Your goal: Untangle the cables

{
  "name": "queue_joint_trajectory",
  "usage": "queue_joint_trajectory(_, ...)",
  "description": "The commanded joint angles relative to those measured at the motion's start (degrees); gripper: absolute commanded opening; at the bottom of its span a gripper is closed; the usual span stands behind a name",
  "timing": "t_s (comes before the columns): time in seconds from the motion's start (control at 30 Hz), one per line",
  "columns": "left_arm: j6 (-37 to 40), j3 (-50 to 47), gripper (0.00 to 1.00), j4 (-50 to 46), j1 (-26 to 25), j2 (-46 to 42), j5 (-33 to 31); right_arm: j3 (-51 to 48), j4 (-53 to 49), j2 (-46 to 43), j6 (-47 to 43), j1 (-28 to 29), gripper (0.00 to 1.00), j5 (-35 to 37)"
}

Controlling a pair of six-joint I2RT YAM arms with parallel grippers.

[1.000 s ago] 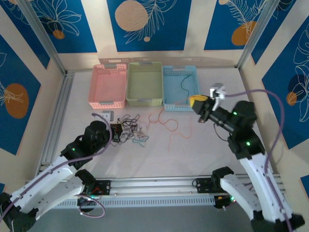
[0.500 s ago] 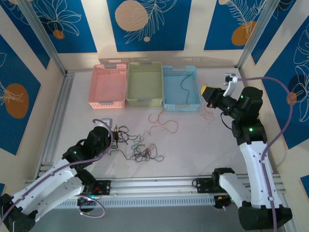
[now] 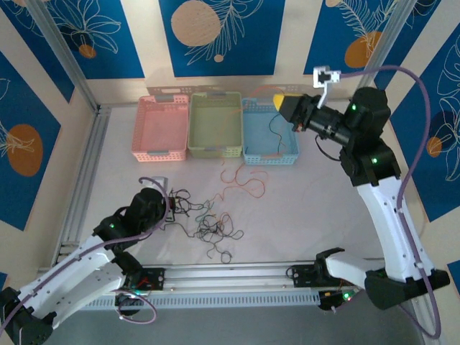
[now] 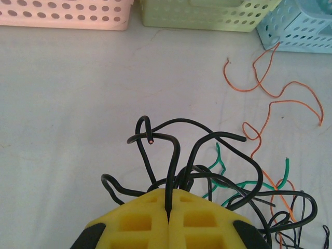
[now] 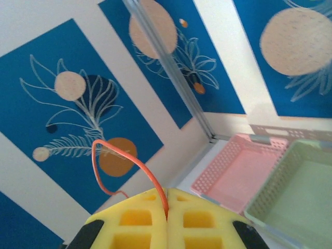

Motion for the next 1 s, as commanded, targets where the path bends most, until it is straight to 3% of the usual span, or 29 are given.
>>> queue_joint_trajectory(0.0,-0.6,1.9,0.0,-3.0,0.4,-1.1,-1.9,8.3,-0.2,6.4,-0.5,3.5,0.0,1.8)
queue_joint_trajectory(0.33,0.7,11.0,0.0,-14.3,0.5,-2.6,-6.3,32.2,3.1,29.0,0.9,9.5,0.0,2.1)
queue_joint_trajectory(0.53,1.0,13.3,0.0,-16.3,0.4,-3.0,-5.1,48.6,1.6,44.6,1.0,9.1,0.0,3.4)
queue_joint_trajectory(0.73,0.9,11.9,0.0,-14.9,0.5,-3.2,-3.9,73.5,-2.7,62.8,4.0,6.7,0.0,2.0)
queue_joint_trajectory(0.83,0.8,11.4,0.0,-14.4,0.4,-2.7,-3.9,73.1,-0.3,66.1,6.4,5.1,0.0,3.1)
queue_joint_trajectory(0.97,1.1,10.6,0.0,-13.5,0.4,-2.4,-3.3,63.2,3.9,66.1,7.6,4.1,0.0,2.9)
